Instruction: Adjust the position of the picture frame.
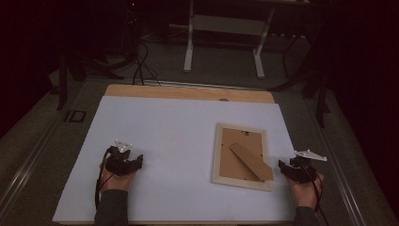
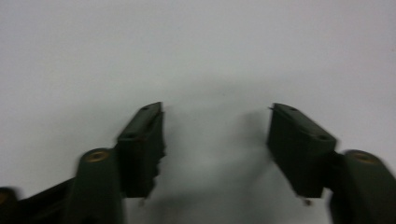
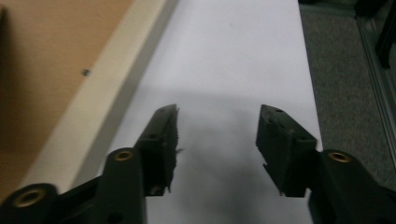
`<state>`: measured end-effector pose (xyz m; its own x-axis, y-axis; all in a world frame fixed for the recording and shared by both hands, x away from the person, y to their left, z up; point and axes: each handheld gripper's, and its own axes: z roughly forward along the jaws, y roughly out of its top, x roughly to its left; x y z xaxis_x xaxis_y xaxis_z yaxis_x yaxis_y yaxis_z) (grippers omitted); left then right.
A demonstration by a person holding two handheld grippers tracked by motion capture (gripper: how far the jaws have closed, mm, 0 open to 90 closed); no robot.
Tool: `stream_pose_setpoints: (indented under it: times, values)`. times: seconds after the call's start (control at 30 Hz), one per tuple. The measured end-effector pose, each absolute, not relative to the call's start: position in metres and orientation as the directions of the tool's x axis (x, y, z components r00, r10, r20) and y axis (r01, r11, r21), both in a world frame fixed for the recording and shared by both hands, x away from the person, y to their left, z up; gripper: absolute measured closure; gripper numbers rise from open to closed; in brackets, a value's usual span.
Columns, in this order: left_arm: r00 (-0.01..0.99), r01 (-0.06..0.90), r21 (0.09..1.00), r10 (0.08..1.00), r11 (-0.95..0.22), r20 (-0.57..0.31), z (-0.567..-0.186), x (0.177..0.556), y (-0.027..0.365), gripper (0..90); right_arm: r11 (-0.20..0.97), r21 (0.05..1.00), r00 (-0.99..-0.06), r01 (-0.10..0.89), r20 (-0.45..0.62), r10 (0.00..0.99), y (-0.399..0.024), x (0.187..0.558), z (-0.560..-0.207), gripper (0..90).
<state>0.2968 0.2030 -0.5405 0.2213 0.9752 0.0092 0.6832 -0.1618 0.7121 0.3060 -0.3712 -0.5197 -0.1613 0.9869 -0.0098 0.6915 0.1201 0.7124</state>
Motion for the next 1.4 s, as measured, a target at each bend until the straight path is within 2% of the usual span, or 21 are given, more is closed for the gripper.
stream_pose_setpoints:
  times: [0.07,0.33,0.57,0.67,0.83,1.03,1.33,1.4]
  values:
    - [0.217,0.675,0.721,0.976,-0.156,0.009,-0.541,0.298,0.204,40.4,0.125,0.721,-0.179,0.682,-0.001,0.984,-0.37,0.304,-0.519,54.2]
    - [0.218,0.683,0.716,0.976,-0.147,-0.007,-0.539,0.298,0.205,42.7,0.134,0.717,-0.217,0.684,0.024,0.976,-0.364,0.305,-0.52,55.9]
    - [0.237,0.677,0.725,0.97,-0.125,-0.055,-0.532,0.295,0.203,48.8,0.138,0.717,-0.228,0.683,0.03,0.973,-0.364,0.305,-0.521,62.2]
    - [0.224,0.677,0.728,0.973,-0.11,-0.061,-0.531,0.294,0.203,48.1,0.133,0.725,-0.249,0.676,0.054,0.967,-0.363,0.303,-0.52,66.9]
    - [0.232,0.674,0.734,0.967,-0.081,-0.107,-0.529,0.294,0.206,48.3,0.139,0.72,-0.281,0.68,0.081,0.956,-0.359,0.302,-0.523,79.9]
    - [0.232,0.668,0.741,0.966,-0.073,-0.114,-0.528,0.293,0.205,48.3,0.149,0.715,-0.296,0.683,0.083,0.952,-0.352,0.305,-0.524,89.0]
    - [0.257,0.652,0.755,0.958,-0.076,-0.125,-0.526,0.292,0.202,47.9,0.174,0.692,-0.323,0.701,0.09,0.942,-0.346,0.311,-0.529,89.9]
    - [0.268,0.648,0.758,0.955,-0.079,-0.129,-0.526,0.292,0.203,50.1,0.171,0.69,-0.324,0.703,0.097,0.941,-0.347,0.312,-0.529,89.9]
